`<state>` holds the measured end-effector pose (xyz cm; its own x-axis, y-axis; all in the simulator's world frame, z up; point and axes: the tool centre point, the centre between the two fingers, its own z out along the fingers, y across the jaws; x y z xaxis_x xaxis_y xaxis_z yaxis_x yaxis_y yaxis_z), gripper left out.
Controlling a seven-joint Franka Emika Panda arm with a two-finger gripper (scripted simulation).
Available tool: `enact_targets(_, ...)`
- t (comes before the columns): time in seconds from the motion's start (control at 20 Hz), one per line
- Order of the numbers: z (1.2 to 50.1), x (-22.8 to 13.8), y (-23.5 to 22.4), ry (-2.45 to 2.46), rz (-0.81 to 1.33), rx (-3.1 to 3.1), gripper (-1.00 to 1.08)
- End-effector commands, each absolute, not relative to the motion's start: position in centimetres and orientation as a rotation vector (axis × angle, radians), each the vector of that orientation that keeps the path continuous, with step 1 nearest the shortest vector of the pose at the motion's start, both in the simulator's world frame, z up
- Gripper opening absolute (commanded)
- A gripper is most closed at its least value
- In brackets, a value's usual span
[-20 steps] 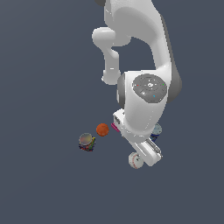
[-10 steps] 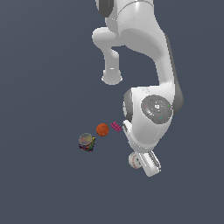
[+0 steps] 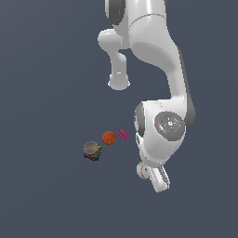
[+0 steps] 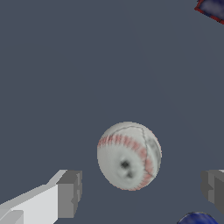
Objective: Pick up a designated object from a clutter of objects.
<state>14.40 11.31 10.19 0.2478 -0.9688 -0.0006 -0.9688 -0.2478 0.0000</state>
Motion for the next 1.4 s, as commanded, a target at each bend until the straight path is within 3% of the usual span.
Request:
enact_targets(0.0,9.9,14.5,11.4,1.946,0.000,-2.466,1.00)
enact_targets(1.1,4.8,14.5,11.5,1.952,0.000,-2.461,1.00)
enact_targets(1.15,4.8,14.5,11.5,1.952,0.000,-2.461,-1.00)
enact_targets(1.35,4.8,14.5,11.5,1.952,0.000,-2.461,-1.00)
